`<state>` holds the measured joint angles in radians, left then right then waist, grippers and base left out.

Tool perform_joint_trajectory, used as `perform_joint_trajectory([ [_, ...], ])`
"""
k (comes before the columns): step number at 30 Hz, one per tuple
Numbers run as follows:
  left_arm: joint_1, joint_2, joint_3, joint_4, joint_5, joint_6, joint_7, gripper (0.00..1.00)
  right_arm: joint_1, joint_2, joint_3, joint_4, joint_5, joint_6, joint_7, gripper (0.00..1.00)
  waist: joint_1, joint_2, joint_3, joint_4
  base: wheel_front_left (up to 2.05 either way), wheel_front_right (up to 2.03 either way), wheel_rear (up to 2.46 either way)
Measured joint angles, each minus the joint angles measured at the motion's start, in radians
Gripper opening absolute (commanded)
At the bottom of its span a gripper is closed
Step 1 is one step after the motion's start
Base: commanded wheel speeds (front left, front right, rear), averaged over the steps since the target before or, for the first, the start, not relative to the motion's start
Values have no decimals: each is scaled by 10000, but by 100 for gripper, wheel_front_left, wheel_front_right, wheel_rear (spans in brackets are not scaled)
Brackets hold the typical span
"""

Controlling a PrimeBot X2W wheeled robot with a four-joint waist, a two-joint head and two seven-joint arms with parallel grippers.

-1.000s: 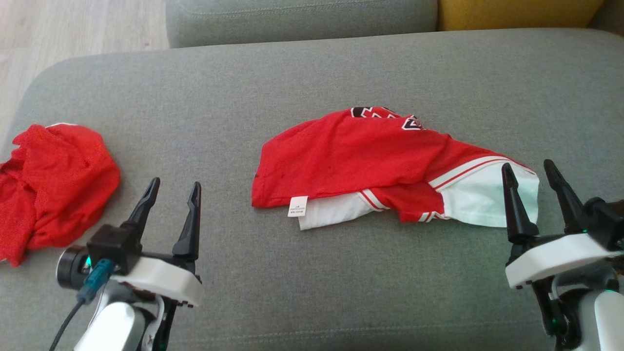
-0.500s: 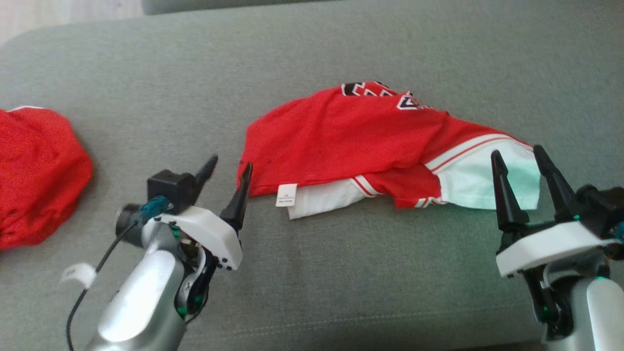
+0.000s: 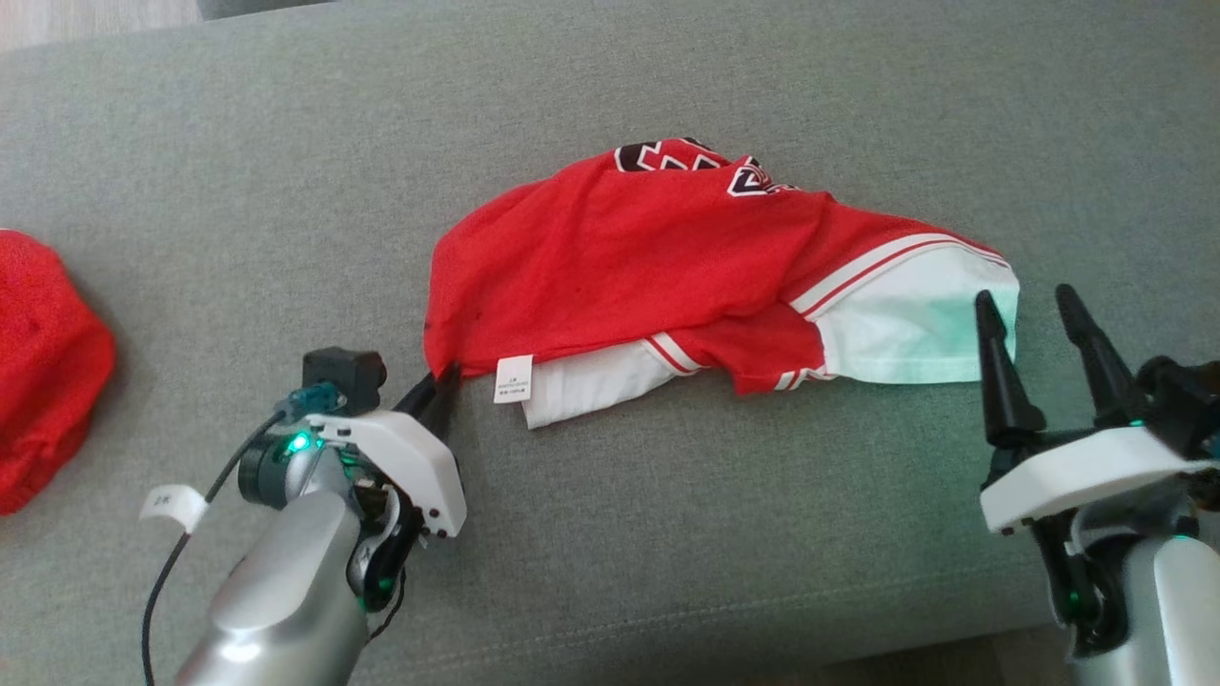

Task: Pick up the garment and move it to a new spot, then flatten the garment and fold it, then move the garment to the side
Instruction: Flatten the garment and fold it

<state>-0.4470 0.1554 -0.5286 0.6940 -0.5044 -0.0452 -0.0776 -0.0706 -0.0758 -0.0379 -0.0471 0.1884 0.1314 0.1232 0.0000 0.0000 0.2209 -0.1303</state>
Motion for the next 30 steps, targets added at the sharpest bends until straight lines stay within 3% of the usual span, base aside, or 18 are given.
perform_joint_trajectory([
  [11, -309, -31, -142, 244, 25, -92, -466, 0, -545, -441, -811, 1346, 313, 0, 468, 100, 0, 0, 204, 23, 0, 0, 0],
  [26, -1111, -61, -360, -121, 213, -79, -819, 0, -1239, -637, -838, 2675, 1104, 0, 3158, 100, 0, 0, 1254, 172, 0, 0, 0],
  [27, -1148, -59, -368, -132, 251, -79, -846, 0, -1305, -637, -813, 2704, 1147, 0, 3231, 62, 0, 0, 1294, 173, 0, 0, 0],
  [28, -1169, -58, -372, -136, 272, -81, -872, 0, -1358, -639, -794, 2706, 1177, 0, 3260, 15, 0, 0, 1325, 177, 0, 0, 0],
  [29, -1186, -56, -378, -142, 272, -81, -909, 0, -1410, -639, -786, 2711, 1233, 0, 3271, 0, 0, 0, 1352, 185, 0, 0, 0],
  [30, -1200, -52, -382, -146, 272, -86, -917, 0, -1456, -639, -788, 2709, 1310, 0, 3273, 0, 0, 0, 1374, 193, 0, 0, 0],
])
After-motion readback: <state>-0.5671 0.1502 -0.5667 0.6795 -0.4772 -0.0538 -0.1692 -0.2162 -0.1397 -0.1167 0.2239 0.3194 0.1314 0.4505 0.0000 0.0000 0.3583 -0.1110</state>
